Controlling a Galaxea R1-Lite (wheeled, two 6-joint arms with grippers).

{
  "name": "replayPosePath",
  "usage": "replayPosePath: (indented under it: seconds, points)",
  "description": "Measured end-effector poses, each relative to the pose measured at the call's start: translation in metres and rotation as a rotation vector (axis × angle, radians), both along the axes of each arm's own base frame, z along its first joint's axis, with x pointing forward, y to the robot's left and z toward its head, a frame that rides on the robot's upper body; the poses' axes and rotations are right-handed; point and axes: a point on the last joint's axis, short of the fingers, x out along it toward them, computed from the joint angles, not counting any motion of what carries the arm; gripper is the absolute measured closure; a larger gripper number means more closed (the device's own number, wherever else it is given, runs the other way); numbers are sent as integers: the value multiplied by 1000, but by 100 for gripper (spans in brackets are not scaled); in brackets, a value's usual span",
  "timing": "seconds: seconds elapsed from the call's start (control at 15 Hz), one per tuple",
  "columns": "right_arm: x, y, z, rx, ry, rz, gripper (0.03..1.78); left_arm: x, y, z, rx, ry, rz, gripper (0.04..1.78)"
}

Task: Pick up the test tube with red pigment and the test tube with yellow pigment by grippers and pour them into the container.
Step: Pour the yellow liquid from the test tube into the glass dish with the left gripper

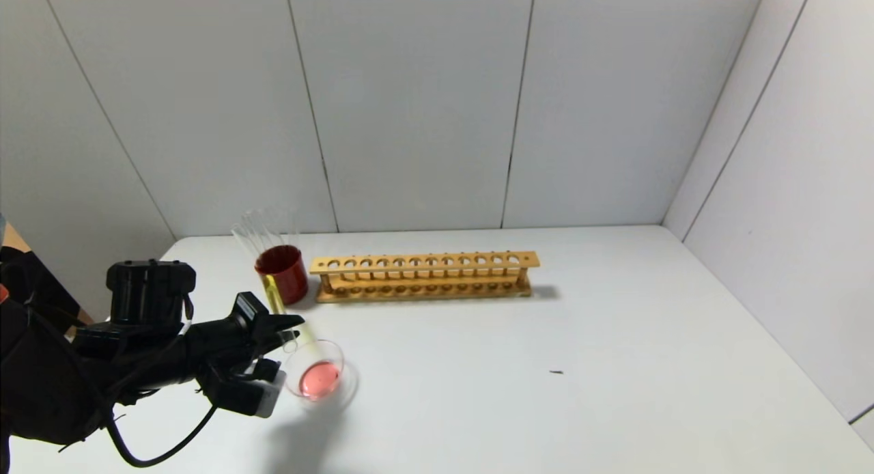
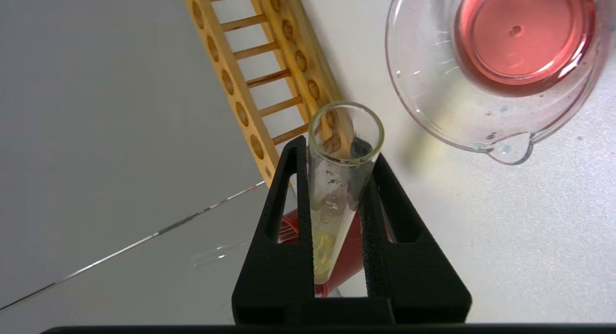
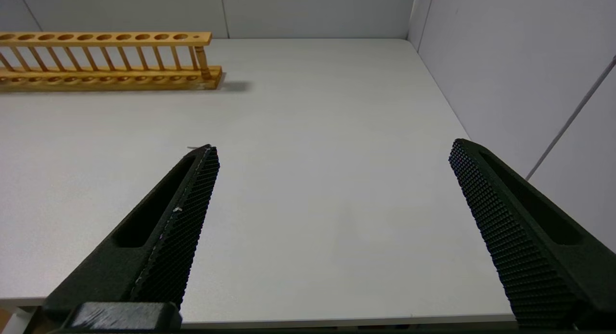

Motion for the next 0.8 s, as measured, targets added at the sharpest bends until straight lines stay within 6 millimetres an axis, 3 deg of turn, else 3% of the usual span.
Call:
replayPosePath:
  seconds: [0.4,0.8]
  points:
    - [0,0,0,0,0,0,6,17,-1,3,64,-4,-55,149]
    - [0,0,0,0,0,0,6,19,-1,3,106,-21,-88,149]
